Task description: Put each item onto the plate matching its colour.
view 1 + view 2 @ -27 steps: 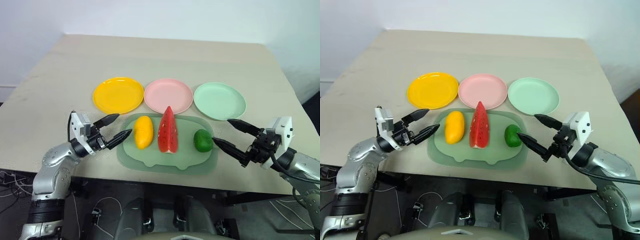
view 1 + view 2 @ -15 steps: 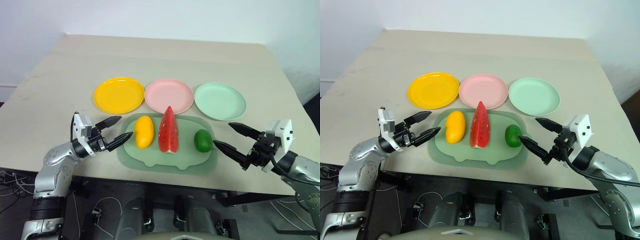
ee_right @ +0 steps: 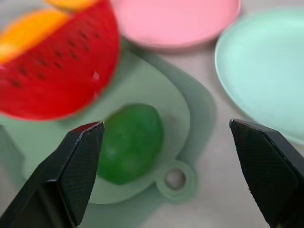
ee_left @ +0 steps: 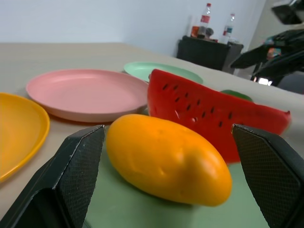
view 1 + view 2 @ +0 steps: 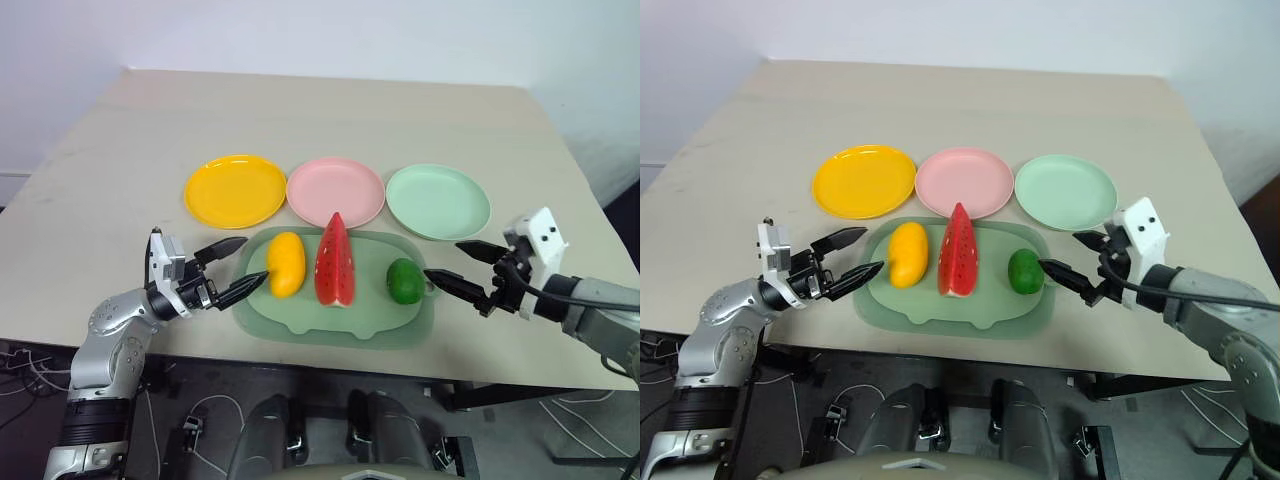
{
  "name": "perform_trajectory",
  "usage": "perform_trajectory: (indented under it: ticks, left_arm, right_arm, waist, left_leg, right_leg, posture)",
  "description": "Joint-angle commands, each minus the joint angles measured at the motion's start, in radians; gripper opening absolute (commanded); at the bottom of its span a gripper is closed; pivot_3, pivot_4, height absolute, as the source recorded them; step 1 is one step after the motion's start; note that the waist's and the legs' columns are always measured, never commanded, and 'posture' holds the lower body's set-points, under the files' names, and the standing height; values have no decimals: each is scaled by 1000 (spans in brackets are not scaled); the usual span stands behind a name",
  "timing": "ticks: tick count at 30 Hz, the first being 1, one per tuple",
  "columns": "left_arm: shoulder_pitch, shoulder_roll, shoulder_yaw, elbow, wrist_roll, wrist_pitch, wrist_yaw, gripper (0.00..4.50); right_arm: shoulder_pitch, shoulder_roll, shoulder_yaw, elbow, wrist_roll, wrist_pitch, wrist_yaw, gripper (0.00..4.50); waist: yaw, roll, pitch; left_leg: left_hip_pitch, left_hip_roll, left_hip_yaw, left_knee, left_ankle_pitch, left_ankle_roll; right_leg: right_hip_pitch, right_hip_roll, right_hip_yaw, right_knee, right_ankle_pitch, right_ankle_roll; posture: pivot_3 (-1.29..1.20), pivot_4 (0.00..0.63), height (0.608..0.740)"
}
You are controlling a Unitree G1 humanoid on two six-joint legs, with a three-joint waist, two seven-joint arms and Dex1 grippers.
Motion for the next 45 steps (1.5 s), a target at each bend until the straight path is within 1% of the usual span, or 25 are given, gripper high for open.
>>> perform_trajectory:
  ticks: [1,4,6,12,16,19,24,27,29,30,33,37,39,42,45]
  left_arm:
    - [7,-11,13,-24,-2,-27,11,4488]
    - [17,-22,7,-26,6,-40,19,4488]
    - [18,-24,10,-24,8,-45,26,4488]
    - [20,-26,7,-25,16,-50,46,4488]
    - [17,-33,-2,-37,19,-45,64,4488]
    - [14,-33,-6,-34,22,-46,69,4488]
    - [9,-32,-1,-16,27,-51,69,4488]
    - [7,-30,-1,-9,28,-54,67,4500]
    - [7,-30,-2,-7,29,-55,67,4500]
    - [7,-30,-3,-10,30,-54,70,4500]
    - [12,-29,-4,-27,29,-47,79,4500]
    - [25,-23,1,-89,21,-14,126,4500]
    - [30,-22,1,-125,13,10,151,4500]
    - [35,-21,-3,-165,9,39,176,4500]
    - [36,-19,2,-182,7,56,194,4500]
  right_arm:
    - [-78,23,19,17,58,129,-74,4500]
    - [-136,72,45,41,86,208,-119,4500]
    - [-180,124,35,55,144,271,-153,4500]
    - [-215,189,48,44,178,366,-215,4500]
    - [-239,236,107,90,118,416,-268,4500]
    - [-241,235,140,114,73,431,-275,4500]
    - [-250,238,149,126,33,428,-270,4500]
    - [-248,218,147,107,21,409,-243,3889]
    - [-251,215,137,100,17,407,-229,3231]
    - [-254,207,129,96,18,407,-217,3008]
    - [-270,183,100,75,33,401,-175,2940]
    - [-357,192,33,106,21,310,-151,2939]
    - [-402,190,52,141,-68,181,-147,2939]
    - [-495,187,123,308,-183,74,-130,2939]
    - [-612,228,172,608,-319,-89,-118,2939]
  waist:
    - [-1,0,0]
    - [-3,0,0]
    - [-3,0,0]
    - [-2,0,0]
    - [-4,0,0]
    - [-4,0,0]
    - [-4,0,-1]
    - [-3,0,-1]
    - [-3,0,-1]
    - [-3,0,-1]
    - [-3,0,-1]
    - [-9,1,0]
    - [-11,1,0]
    - [-12,1,0]
    - [-17,1,0]
  left_leg:
    - [0,0,0,0,0,-1]
    - [-1,0,0,0,1,-2]
    - [0,0,0,0,1,-2]
    - [-1,0,1,0,1,-2]
    - [-1,0,1,0,1,-1]
    - [-1,0,1,0,1,-1]
    - [-1,0,1,0,1,-1]
    - [0,0,1,0,0,1]
    - [-1,0,1,0,0,1]
    - [-1,0,1,0,0,1]
    - [-1,0,2,-1,1,-1]
    - [-1,0,2,-1,0,0]
    - [-1,0,2,-1,0,1]
    - [-1,0,2,-1,0,0]
    - [-1,0,3,-1,2,-4]
  right_leg:
    - [0,0,0,0,0,0]
    - [0,0,0,0,0,0]
    - [0,0,0,0,0,0]
    - [0,0,0,0,3,1]
    - [0,0,0,0,2,3]
    - [0,0,0,0,2,3]
    - [0,0,0,0,2,3]
    - [1,0,0,-1,1,2]
    - [0,0,0,-1,1,2]
    - [0,0,0,-1,1,2]
    - [0,0,0,-1,2,3]
    - [-1,0,0,-1,2,3]
    - [-1,0,0,-1,2,3]
    - [-1,0,0,-1,2,4]
    - [-1,0,0,-1,2,3]
  posture:
    - [0,150,696]
    - [0,150,696]
    - [0,150,696]
    - [0,150,696]
    - [0,150,696]
    - [0,150,696]
    - [0,150,696]
    - [0,150,696]
    - [0,150,696]
    - [0,150,696]
    - [0,150,696]
    - [0,150,696]
    - [0,150,696]
    - [0,150,696]
    - [0,150,696]
